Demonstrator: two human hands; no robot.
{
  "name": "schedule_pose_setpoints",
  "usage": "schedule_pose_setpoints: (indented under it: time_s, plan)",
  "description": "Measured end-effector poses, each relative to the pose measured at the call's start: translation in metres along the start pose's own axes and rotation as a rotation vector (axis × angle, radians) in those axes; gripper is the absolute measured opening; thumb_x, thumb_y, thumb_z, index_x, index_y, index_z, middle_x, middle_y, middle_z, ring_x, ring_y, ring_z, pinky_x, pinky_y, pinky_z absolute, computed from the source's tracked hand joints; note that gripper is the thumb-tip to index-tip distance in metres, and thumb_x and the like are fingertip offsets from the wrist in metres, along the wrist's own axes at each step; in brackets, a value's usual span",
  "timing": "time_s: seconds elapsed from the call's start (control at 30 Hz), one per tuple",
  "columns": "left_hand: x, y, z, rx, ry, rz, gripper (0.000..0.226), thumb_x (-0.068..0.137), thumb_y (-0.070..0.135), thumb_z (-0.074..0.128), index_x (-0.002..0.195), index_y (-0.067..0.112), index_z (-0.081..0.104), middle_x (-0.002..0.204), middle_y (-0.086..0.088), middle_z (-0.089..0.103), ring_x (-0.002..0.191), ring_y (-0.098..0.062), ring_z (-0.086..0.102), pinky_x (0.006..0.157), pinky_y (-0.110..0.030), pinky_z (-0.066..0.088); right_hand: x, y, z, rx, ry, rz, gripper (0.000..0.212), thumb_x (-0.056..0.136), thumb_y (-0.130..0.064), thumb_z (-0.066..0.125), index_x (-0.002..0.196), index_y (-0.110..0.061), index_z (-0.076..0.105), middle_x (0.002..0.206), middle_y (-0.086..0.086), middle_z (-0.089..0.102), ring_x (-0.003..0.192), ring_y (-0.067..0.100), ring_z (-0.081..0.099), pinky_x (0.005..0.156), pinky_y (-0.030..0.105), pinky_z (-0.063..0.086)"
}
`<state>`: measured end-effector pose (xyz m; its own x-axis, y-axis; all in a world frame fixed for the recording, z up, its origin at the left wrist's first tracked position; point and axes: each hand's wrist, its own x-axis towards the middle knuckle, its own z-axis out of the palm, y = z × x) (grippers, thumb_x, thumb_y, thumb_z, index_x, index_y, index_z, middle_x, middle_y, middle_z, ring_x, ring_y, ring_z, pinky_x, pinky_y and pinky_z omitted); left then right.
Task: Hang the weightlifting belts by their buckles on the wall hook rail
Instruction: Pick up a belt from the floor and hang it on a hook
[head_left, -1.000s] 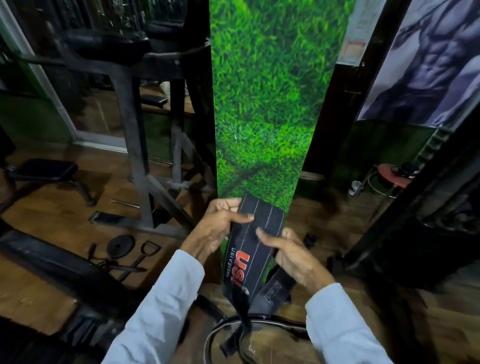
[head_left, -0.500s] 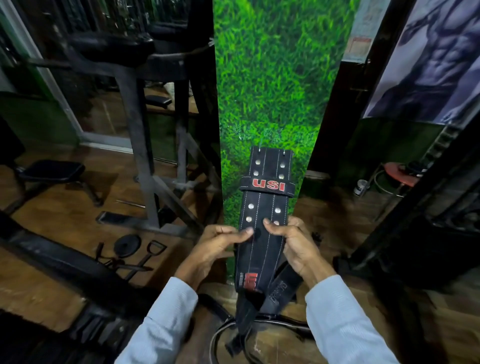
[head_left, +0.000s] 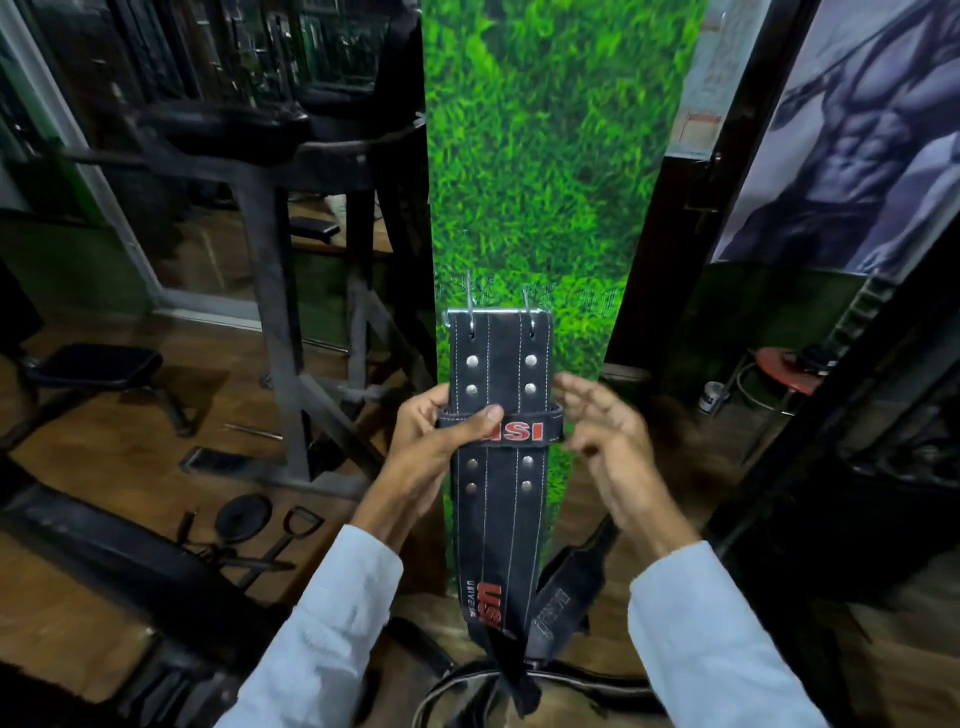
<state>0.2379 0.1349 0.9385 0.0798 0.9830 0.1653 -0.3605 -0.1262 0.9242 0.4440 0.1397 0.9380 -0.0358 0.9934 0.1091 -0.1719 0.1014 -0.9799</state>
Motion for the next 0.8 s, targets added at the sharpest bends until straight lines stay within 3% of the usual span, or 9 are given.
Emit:
schedule_pose_setpoints:
  time_s: [0.13,0.2,0.27,0.37,0.5,0.57,0.67,0.73,0.8]
  plan:
    - [-0.007,-0.002,0.001,0.024,-0.052,-0.012,0.036,0.079,0.003,0.080,0.113,-0.004,0.072,0.112,-0.026,0.074,0.094,-0.030,0.072,0.081,-0.035,0.060,0.038,-0.057,0.005,-0.092,0.035,0.030,0.034,0.085,-0.039,0.066,0.111,-0.018,0.075,0.108,-0.005,0.078,0.105,0.009,0.070,0.098,0.038,0.052]
    - [-0.008,-0.002,0.002,0.026,-0.059,-0.021,0.036,0.077,0.003,0.081,0.112,-0.004,0.072,0.112,-0.027,0.074,0.096,-0.032,0.071,0.083,-0.037,0.061,0.051,-0.074,0.011,-0.300,0.011,0.085,0.064,0.085,-0.071,0.059,0.122,-0.021,0.073,0.118,-0.010,0.076,0.111,0.005,0.067,0.111,0.044,0.046]
    - [-0.009,-0.002,0.002,0.025,-0.074,-0.035,0.037,0.076,0.002,0.082,0.112,-0.004,0.072,0.112,-0.027,0.074,0.097,-0.033,0.071,0.086,-0.040,0.061,0.054,-0.083,0.019,-0.442,-0.030,0.071,0.078,0.080,-0.085,0.053,0.125,-0.024,0.073,0.124,-0.006,0.075,0.119,0.010,0.066,0.115,0.044,0.042]
    - [-0.011,-0.002,0.000,0.020,-0.072,-0.051,0.038,0.076,0.003,0.084,0.112,-0.003,0.072,0.113,-0.027,0.074,0.097,-0.034,0.071,0.091,-0.048,0.058,0.041,-0.089,0.026,-0.388,-0.090,-0.079,0.062,0.098,-0.068,0.041,0.101,-0.020,0.081,0.118,-0.002,0.078,0.120,0.013,0.066,0.109,0.039,0.039]
    - [-0.013,0.003,-0.004,0.025,-0.068,-0.038,0.037,0.076,0.001,0.084,0.111,-0.002,0.073,0.111,-0.025,0.075,0.098,-0.032,0.072,0.089,-0.044,0.059,0.025,-0.073,0.024,-0.242,-0.104,-0.206,0.077,0.108,-0.058,0.017,0.096,-0.020,0.083,0.140,-0.010,0.067,0.142,0.007,0.048,0.123,0.050,0.023]
    - [-0.013,0.003,-0.006,0.023,-0.066,-0.040,0.038,0.076,0.003,0.085,0.112,-0.002,0.073,0.113,-0.026,0.074,0.100,-0.034,0.071,0.091,-0.045,0.058,0.026,-0.055,0.021,-0.354,-0.116,-0.234,0.063,0.107,-0.055,0.030,0.096,-0.025,0.084,0.148,-0.011,0.060,0.146,0.005,0.042,0.125,0.056,0.019]
    - [-0.014,0.003,-0.009,-0.011,-0.043,-0.052,0.040,0.077,0.005,0.082,0.114,-0.005,0.071,0.115,-0.032,0.071,0.103,-0.040,0.068,0.096,-0.055,0.054,0.030,-0.033,0.015,-0.449,-0.203,-0.361,0.023,0.096,-0.036,0.068,0.101,-0.020,0.084,0.128,-0.004,0.074,0.147,0.008,0.042,0.123,0.059,0.028]
    - [-0.015,0.003,-0.011,-0.007,-0.040,-0.058,0.042,0.076,0.005,0.083,0.115,-0.006,0.070,0.116,-0.033,0.071,0.105,-0.042,0.067,0.098,-0.059,0.052,0.031,-0.028,0.016,-0.469,-0.220,-0.378,0.022,0.087,-0.035,0.079,0.102,-0.020,0.084,0.126,0.001,0.075,0.145,0.011,0.046,0.121,0.058,0.032]
    - [-0.017,0.004,-0.013,0.004,-0.038,-0.064,0.042,0.075,0.004,0.084,0.113,-0.006,0.071,0.114,-0.032,0.071,0.104,-0.041,0.068,0.098,-0.060,0.052,0.029,-0.036,0.021,-0.339,-0.179,-0.348,0.021,0.083,-0.029,0.084,0.102,-0.020,0.083,0.136,0.005,0.069,0.142,0.012,0.051,0.116,0.046,0.040]
